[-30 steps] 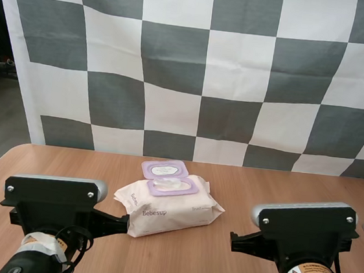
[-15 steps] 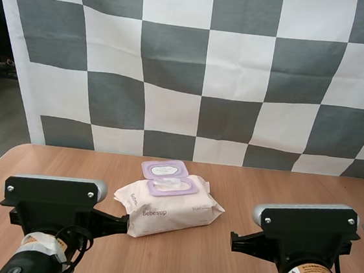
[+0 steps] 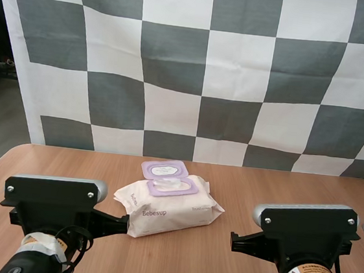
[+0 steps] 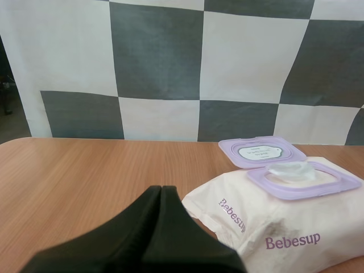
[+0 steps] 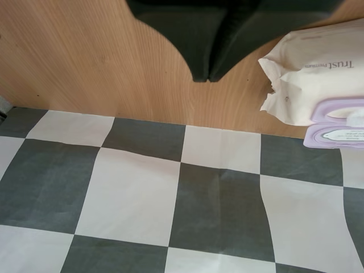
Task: Open the wet wipes lid
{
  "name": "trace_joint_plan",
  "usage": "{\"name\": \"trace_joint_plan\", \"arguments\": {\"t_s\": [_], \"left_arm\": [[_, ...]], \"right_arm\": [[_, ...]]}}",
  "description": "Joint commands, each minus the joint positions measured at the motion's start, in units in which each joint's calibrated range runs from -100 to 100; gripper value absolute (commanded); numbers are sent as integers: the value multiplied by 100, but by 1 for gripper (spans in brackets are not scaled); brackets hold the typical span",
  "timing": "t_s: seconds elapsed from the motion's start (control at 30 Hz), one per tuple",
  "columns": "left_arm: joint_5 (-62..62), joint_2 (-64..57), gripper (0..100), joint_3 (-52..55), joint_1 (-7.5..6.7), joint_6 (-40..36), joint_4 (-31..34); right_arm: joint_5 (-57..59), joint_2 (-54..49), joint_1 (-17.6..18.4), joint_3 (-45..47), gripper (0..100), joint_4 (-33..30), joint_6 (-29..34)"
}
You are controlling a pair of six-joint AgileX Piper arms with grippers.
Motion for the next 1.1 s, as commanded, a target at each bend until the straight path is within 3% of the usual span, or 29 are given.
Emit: {"name": "trace_joint_plan", "arguments": {"t_s": [0.0,0.9,1.0,1.07], "left_arm": [[-8,0,0,0,-1,1,8],[-8,0,0,0,-1,-9,8],[-8,0,0,0,-1,-9,8],[-8,0,0,0,-1,-9,8]], "right_arm": [[9,0,-2,0,0,6,4],[181,0,-2,0,0,-5,13],[128,0,-2,0,0,288,13],[104,0,-2,0,0,867,13]]}}
